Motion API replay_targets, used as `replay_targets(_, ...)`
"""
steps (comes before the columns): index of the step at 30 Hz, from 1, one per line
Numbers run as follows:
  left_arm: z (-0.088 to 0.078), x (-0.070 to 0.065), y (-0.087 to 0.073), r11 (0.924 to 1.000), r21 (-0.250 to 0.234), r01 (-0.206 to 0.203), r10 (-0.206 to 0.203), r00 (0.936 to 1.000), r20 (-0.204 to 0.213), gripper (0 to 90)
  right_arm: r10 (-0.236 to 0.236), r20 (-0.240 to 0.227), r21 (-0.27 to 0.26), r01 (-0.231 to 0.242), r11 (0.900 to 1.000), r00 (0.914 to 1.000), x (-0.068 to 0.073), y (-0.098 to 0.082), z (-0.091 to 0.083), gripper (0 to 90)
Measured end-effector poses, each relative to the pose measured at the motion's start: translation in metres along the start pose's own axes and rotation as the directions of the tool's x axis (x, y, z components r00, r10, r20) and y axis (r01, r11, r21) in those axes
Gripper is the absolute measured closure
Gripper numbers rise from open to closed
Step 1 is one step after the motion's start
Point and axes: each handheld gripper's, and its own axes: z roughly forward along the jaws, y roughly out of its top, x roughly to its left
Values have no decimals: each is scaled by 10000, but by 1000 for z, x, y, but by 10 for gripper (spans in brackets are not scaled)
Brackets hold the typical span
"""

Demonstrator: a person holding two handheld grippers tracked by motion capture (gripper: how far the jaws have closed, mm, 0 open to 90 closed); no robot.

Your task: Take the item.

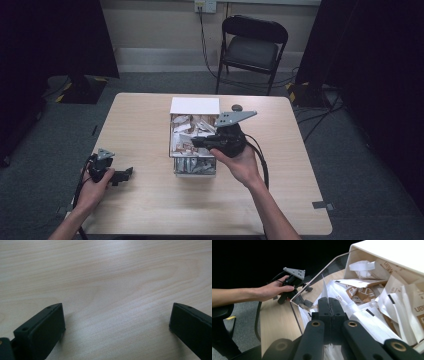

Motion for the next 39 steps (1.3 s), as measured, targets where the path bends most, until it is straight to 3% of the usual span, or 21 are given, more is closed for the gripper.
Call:
replay_targets(19, 0, 0, 0, 10000, -1, 0, 0, 10000, -1, 0, 245, 334, -846, -216, 9962, 9991, -4, 1, -13, 900)
replay_targets(39, 0, 0, 0, 10000, 1, -1, 1, 10000, -1, 0, 279, 403, -1212, -228, 9924, 9988, -5, 4, -28, 900)
